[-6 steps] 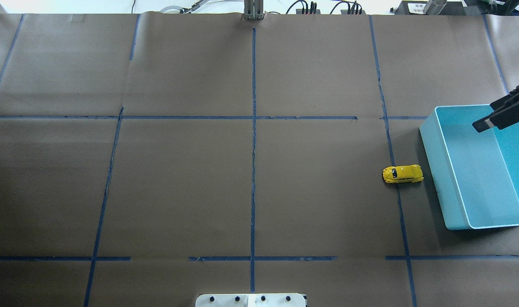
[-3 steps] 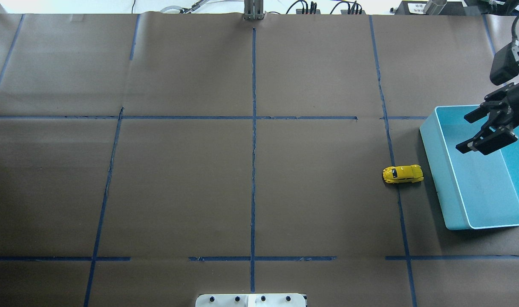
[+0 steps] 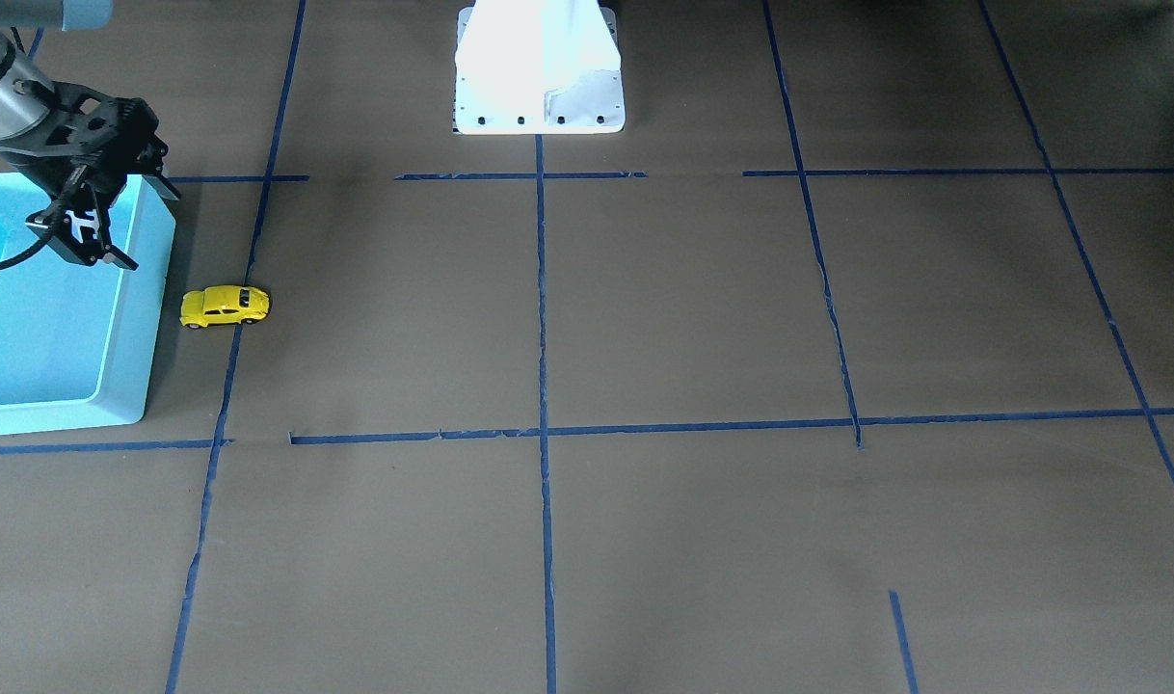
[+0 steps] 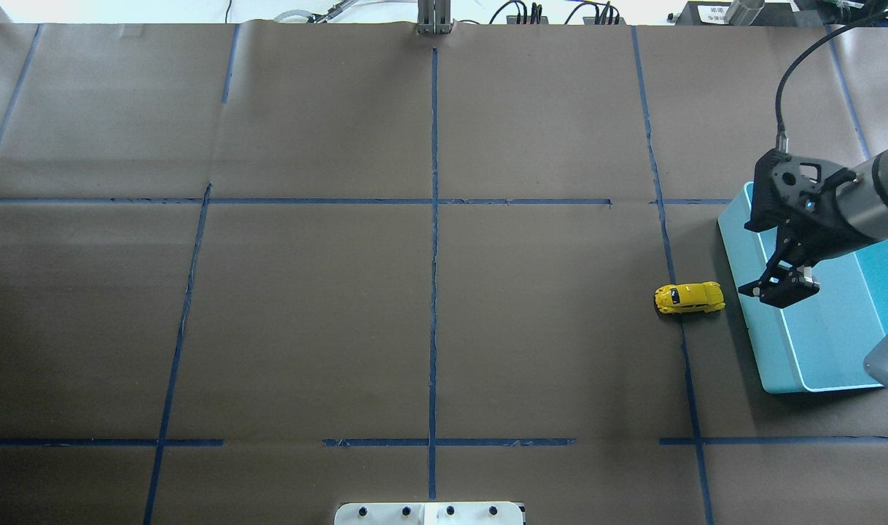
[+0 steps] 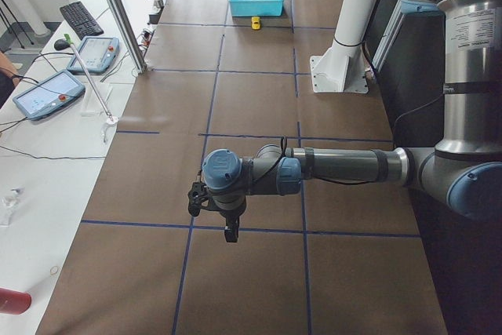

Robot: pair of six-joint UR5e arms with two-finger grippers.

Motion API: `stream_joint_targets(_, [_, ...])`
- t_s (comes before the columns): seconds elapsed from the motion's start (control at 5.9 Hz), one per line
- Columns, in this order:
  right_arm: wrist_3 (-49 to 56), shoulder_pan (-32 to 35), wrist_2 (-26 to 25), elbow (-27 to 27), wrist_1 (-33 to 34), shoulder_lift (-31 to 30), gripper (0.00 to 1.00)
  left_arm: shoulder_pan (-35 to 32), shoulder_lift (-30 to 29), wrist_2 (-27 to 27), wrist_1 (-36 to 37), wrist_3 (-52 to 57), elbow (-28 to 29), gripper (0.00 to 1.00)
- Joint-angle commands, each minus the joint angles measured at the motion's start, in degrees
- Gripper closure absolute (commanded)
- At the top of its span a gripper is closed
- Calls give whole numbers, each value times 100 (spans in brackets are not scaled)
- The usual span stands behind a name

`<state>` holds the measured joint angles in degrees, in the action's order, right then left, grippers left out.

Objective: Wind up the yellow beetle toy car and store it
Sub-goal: 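Move the right gripper down over the car beside the bin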

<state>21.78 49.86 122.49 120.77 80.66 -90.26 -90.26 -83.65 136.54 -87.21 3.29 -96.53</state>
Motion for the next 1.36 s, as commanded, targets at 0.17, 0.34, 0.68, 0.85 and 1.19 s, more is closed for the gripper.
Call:
stream_joint_targets(0.17, [999,-1046,-1461,69,806,-53,1,0,50,4,-6,14,2,0])
stream_joint_targets(0.34, [1500,-1075,-1726,34,1141,17,1,0,51,4,-6,22,2,0])
stream_joint_targets(0.68, [1707,-1031,-1746,-236,1276,445,1,0,42,4,3,-4,-7,0])
stream_joint_targets(0.85, [1698,-1031,-1746,-473,1346,735,1,0,42,-4,3,-48,-7,0])
stream_joint_targets(1.19, [1707,-1118,-1755,-773,1321,826,1,0,33,4,3,-48,-15,0])
